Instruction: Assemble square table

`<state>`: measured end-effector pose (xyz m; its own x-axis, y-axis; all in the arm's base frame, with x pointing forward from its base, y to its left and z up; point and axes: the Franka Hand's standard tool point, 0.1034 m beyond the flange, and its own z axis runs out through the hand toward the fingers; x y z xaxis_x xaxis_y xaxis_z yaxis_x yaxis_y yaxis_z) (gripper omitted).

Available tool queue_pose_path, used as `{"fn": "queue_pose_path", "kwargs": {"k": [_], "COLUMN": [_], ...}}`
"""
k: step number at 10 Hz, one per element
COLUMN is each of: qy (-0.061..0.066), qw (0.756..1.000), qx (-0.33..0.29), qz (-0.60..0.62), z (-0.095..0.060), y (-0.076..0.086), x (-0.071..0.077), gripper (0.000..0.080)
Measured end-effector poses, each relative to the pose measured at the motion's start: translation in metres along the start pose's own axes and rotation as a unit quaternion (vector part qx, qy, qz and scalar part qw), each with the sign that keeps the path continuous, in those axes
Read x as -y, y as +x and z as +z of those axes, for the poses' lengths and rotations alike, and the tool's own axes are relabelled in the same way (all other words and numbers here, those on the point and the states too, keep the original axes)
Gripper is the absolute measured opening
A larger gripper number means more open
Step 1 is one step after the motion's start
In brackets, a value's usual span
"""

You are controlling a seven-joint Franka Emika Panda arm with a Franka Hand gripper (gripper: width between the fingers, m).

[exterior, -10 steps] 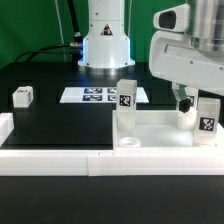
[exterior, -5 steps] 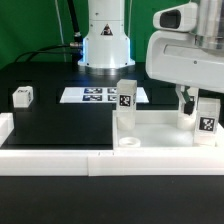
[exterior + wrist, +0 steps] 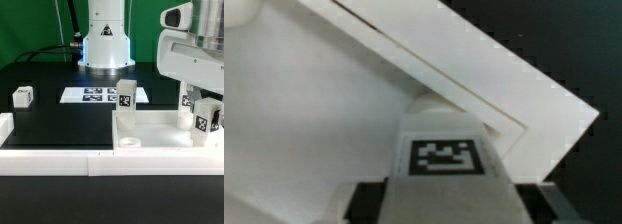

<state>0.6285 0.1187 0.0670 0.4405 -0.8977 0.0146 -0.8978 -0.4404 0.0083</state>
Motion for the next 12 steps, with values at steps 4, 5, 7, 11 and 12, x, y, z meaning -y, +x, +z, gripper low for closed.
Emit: {"fn": "queue_pose_path", "kwargs": {"k": [4,5,7,11,12], "qy": [0.022,0.027,0.048,0.071,0.089], "qw": [0.951,0.926,0.911,0.970,0.989], "qx": [0.024,0.028,0.036,0.014,-0.001], "qz": [0.308,0.375,0.408,0.231,0.120], "z": [0.000,0.000,0.000,0.001,0.005], "y": [-0.004,-0.003,-0.004,-0.006,-0.007], "x": [0.006,0.007,0.007,0.009,0.008], "gripper": [0.0288,0.0288,0.0288,0.0540,0.0627]}}
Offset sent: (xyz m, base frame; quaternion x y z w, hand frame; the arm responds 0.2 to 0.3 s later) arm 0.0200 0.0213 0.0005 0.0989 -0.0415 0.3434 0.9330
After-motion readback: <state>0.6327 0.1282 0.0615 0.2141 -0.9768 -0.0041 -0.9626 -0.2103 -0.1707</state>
